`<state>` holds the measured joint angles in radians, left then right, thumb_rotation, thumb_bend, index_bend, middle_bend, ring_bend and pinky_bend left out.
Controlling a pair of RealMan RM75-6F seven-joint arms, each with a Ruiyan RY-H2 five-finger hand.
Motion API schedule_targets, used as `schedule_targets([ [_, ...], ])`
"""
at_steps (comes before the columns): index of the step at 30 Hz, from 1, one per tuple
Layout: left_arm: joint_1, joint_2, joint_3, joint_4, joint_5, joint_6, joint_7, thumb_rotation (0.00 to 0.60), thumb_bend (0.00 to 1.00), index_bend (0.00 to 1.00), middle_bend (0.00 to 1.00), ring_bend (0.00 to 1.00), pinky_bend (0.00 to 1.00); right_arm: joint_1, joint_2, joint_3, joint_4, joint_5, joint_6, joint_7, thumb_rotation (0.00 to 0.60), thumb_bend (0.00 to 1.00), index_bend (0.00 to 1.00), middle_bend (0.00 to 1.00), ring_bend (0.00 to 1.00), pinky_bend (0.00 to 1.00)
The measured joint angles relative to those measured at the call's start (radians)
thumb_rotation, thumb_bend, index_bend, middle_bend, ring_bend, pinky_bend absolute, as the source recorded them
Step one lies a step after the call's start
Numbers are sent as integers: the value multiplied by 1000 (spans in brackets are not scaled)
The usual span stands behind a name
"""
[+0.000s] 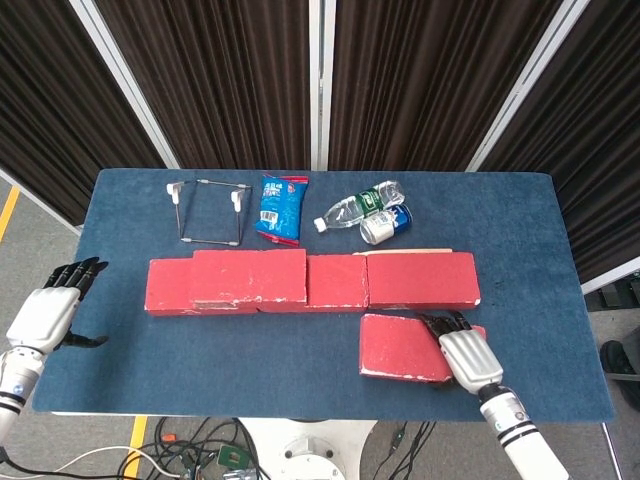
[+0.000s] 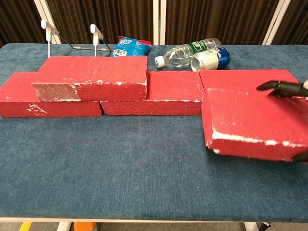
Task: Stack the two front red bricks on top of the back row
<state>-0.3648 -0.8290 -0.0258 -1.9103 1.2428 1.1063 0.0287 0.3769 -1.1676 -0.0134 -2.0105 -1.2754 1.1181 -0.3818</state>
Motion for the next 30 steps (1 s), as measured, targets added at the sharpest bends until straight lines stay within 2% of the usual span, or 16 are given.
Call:
schedule_targets([
  [4,3,4,-3,-6,3,-2,-3,600,0,39,0,0,0,28,74,47,-24,-15,-5,34,600,18,0,219,205,35],
  [7,6,3,-5,-9,3,-1,1,600,0,39,0,0,0,69,122,104,-21,-9,-23,55,600,18,0,221,207,18],
  [14,14,-17,-4,-2,4,2,4,600,0,39,0,0,0,204,162,207,60,92,-154,86,600,17,0,232,208,1],
  [24,20,-22,-6,9,15,-5,-12,600,0,40,0,0,0,363,129,249,205,176,-351,126,600,0,0,236,207,0],
  [30,30,-34,-5,32,27,-1,-43,600,0,40,0,0,0,434,56,246,290,236,-419,140,600,0,0,237,208,0],
])
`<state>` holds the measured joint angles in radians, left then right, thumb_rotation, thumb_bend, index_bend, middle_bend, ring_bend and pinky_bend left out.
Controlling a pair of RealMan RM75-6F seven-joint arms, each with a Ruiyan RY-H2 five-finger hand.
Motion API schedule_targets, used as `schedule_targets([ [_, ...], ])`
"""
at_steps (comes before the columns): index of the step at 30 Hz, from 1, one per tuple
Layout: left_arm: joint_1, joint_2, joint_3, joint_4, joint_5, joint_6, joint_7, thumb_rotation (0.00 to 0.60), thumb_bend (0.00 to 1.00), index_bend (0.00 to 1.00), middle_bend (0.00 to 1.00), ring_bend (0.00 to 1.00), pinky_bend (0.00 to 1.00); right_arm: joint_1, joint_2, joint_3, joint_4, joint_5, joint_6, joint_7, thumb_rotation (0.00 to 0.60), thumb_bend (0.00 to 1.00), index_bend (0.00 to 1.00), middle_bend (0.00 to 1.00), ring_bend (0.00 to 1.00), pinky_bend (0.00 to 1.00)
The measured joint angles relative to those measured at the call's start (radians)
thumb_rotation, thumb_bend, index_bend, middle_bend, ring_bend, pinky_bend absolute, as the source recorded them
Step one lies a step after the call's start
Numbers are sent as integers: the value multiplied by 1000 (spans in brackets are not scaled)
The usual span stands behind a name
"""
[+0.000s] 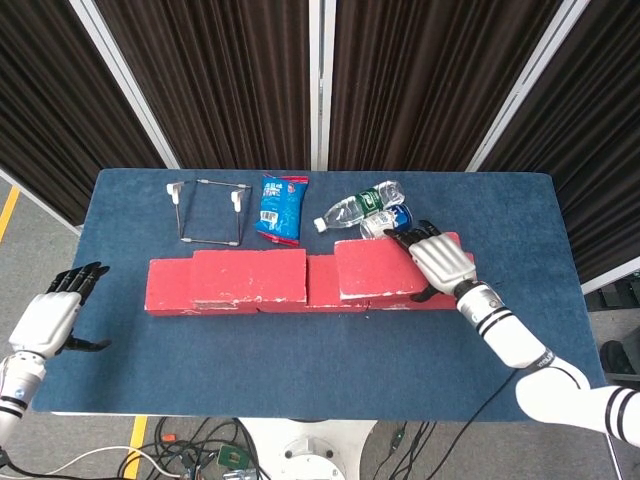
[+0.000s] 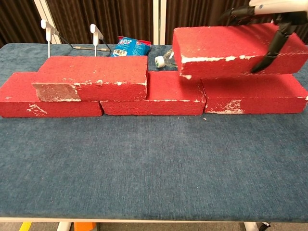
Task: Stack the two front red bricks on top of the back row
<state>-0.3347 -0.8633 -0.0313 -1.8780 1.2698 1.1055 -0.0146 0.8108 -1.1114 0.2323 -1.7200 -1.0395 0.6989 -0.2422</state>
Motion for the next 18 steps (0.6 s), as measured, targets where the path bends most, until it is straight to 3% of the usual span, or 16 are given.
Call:
schedule_targets([
  [18,12,-7,-4,60,24,-17,-83,600,0,40,0,0,0,97,-115,-54,105,142,-22,-31,600,0,0,241,224,0],
])
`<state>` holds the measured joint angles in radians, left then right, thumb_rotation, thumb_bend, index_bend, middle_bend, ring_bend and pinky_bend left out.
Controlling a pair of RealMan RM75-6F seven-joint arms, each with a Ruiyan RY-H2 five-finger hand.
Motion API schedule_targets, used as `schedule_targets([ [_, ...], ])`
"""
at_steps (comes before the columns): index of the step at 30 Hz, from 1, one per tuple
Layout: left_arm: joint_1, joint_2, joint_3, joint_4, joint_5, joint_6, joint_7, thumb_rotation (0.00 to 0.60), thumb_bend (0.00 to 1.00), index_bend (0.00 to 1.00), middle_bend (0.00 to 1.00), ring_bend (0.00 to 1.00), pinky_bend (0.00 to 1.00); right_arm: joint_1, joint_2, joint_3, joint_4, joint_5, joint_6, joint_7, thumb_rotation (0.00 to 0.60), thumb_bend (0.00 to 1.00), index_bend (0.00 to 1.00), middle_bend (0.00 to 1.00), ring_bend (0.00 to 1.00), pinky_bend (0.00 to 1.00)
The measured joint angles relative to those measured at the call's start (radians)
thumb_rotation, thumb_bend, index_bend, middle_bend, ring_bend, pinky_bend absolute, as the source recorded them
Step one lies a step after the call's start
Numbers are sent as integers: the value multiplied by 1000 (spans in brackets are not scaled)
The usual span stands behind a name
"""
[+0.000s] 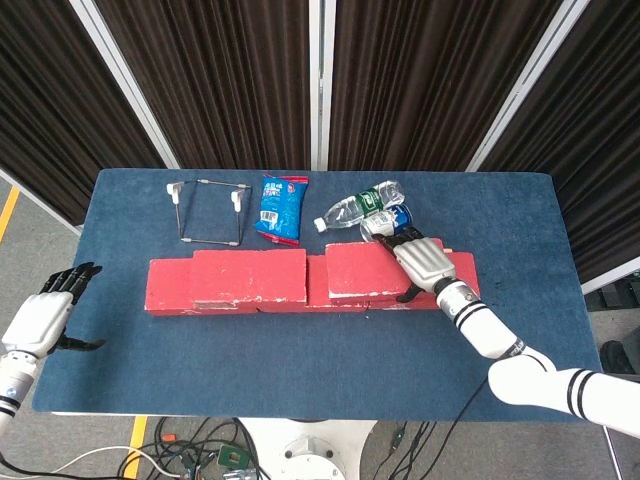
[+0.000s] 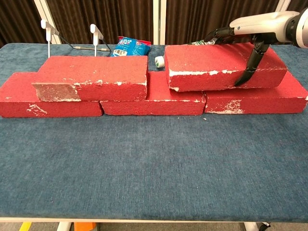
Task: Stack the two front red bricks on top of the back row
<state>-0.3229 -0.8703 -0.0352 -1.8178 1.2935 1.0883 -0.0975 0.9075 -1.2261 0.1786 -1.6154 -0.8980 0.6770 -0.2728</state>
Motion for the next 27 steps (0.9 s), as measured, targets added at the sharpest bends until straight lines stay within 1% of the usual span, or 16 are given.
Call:
schedule_targets([
  [9,1,1,1,11,7,-11,-15,600,0,39,0,0,0,19,-42,-13,5,29,49,-25,600,0,0,242,224,0],
  [27,20,-5,0,32,37,13,-54,600,0,40,0,0,0,49,-96,-34,17,81,69,-48,600,0,0,242,224,0],
])
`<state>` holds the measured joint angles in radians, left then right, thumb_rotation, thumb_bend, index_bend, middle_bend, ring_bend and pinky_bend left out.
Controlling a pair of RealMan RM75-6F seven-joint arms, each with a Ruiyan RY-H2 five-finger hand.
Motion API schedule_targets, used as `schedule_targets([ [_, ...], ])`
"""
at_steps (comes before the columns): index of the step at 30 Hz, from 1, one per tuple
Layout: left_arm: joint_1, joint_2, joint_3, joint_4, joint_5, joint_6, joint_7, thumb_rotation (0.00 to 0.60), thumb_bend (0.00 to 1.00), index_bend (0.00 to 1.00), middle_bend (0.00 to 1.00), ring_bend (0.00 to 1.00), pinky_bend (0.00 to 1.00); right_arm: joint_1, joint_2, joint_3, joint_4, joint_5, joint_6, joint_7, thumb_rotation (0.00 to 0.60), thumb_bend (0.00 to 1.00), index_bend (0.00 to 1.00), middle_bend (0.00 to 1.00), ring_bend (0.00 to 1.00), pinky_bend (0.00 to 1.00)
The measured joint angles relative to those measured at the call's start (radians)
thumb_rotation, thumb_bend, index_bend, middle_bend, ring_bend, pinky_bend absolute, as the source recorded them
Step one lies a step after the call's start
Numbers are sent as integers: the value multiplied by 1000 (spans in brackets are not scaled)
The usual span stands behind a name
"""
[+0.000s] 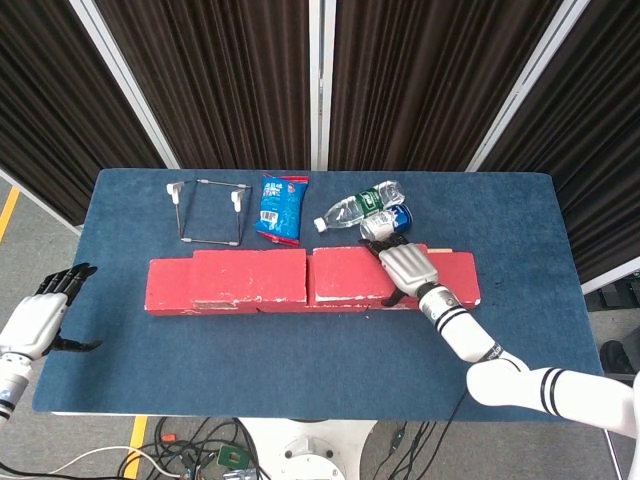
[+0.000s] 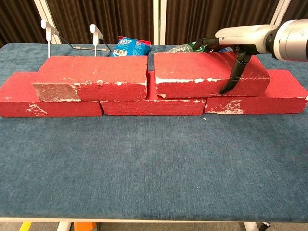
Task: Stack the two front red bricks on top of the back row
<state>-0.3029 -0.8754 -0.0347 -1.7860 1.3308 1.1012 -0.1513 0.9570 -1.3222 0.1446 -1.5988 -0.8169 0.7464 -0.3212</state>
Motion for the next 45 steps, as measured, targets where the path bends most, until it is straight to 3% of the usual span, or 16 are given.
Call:
schedule_targets([
  [41,13,1,8,21,14,-10,-32,600,0,40,0,0,0,52,-45,-16,13,81,13,-38,600,0,0,240,222,0],
  [45,14,2,9,22,16,-11,-36,600,0,40,0,0,0,57,-46,-22,14,92,5,-42,600,0,0,214,162,0],
])
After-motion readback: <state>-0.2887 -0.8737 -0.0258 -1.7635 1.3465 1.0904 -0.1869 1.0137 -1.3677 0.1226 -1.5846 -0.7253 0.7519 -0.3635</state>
